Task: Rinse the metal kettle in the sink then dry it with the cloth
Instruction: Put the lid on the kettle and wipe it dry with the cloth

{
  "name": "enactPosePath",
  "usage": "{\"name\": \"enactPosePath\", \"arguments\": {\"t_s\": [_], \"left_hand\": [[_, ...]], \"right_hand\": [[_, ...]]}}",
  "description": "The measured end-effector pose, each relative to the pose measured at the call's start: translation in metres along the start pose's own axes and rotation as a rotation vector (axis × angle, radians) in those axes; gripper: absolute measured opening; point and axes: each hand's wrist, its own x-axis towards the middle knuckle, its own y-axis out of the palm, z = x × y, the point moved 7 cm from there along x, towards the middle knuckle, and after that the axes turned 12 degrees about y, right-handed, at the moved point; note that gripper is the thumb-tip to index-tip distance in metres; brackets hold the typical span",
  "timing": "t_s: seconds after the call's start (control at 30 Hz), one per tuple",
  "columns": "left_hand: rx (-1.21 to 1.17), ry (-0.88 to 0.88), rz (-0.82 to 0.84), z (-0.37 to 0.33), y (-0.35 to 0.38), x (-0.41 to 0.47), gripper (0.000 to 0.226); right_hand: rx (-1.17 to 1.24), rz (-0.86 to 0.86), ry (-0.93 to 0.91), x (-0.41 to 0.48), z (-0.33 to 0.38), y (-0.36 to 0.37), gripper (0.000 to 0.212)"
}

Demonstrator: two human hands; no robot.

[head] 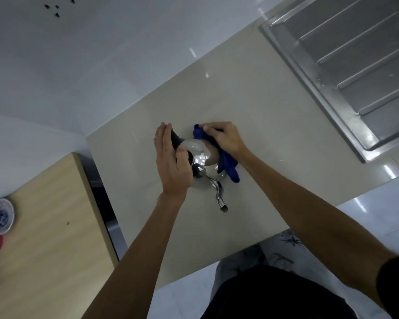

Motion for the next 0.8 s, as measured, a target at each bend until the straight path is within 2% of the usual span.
{"name": "enactPosePath", "arguments": {"t_s": [0.07, 0.13, 0.2, 0.23, 0.33, 0.4, 0.53, 0.6, 0.8], "left_hand": [[-0.003, -0.002, 0.004, 0.001, 0.000, -0.001, 0.066], [0.006, 0.011, 0.014, 0.001, 0.002, 0.000, 0.066], [0.021, 0.020, 0.025, 0.003, 0.002, 0.000, 0.065], [0.026, 0.024, 0.028, 0.002, 0.003, 0.000, 0.066], [0.035, 0.024, 0.017, 0.003, 0.002, 0.001, 0.067], [0.044, 0.032, 0.017, 0.001, 0.003, 0.000, 0.067], [0.050, 0.017, 0.021, 0.001, 0.002, -0.001, 0.068], [0.055, 0.000, 0.022, 0.001, 0.001, -0.002, 0.069], [0.126, -0.016, 0.025, -0.006, -0.003, -0.005, 0.072]], "right_hand": [[0.210, 0.034, 0.044, -0.024, 0.011, 0.001, 0.022], [0.297, 0.006, -0.081, -0.065, 0.028, 0.003, 0.021], [0.188, -0.074, -0.263, -0.097, 0.035, 0.011, 0.020], [0.119, -0.101, -0.292, -0.092, 0.035, 0.012, 0.020], [-0.029, -0.045, -0.051, -0.034, 0.030, 0.005, 0.022], [-0.092, -0.001, -0.025, -0.023, 0.034, 0.006, 0.021], [0.069, -0.042, -0.339, -0.085, 0.056, 0.023, 0.015], [0.074, -0.093, -0.395, -0.089, 0.054, 0.022, 0.014], [-0.053, 0.030, -0.117, -0.022, 0.037, 0.018, 0.021]]}}
